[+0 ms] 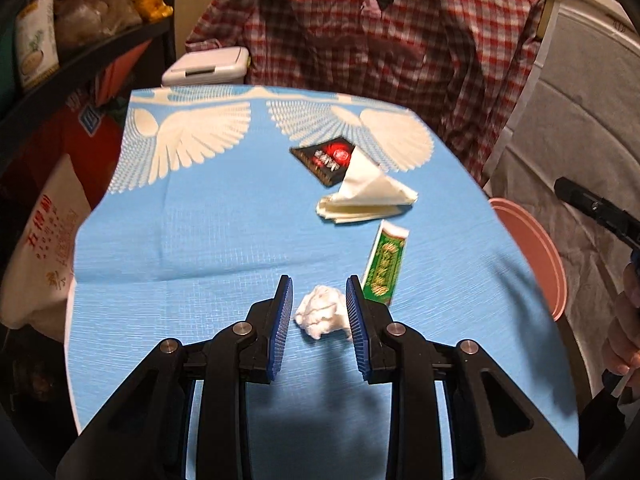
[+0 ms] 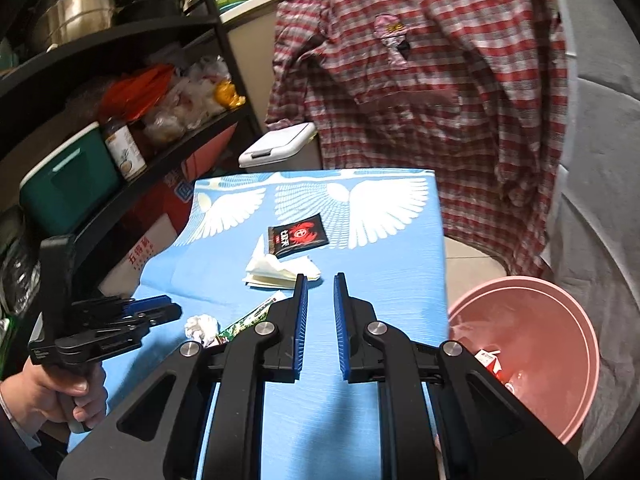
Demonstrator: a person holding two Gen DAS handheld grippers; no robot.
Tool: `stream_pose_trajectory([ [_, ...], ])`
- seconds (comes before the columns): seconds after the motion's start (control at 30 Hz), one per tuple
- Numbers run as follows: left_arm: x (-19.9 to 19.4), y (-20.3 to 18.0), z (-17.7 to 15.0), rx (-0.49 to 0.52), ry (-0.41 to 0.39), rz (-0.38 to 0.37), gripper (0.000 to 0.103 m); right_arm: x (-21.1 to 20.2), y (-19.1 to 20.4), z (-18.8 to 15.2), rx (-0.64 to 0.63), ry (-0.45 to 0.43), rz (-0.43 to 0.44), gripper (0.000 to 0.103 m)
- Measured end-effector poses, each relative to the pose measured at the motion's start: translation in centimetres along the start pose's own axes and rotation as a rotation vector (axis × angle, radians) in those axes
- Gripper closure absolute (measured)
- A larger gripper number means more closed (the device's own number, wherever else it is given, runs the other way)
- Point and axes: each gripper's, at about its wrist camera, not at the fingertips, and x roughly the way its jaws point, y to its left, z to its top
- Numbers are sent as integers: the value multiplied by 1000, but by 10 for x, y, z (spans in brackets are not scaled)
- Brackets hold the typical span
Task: Collect trash
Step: 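Close the left tool on the crumpled tissue while the right tool grasps the white napkin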
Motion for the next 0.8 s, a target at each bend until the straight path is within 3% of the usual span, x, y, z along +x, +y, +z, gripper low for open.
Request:
stream_pose_trajectory([
  [0.17,17,3,-6,11,43,-25,77,17,3,-3,-17,17,18,88],
  [0.3,25,1,-9,33,73,-39,94,32,8,-5,-37,33,37,88],
  [0.37,25,2,-8,39,80,-23,96,40,14,-7,-60,43,50,88],
  [0.63,5,30,10,-64,-1,-1,97,80,32,-2,-119,56,99,87],
  [0.8,-3,50,16,-121,-28,17,97,107,40,5,-183,68,113,66],
])
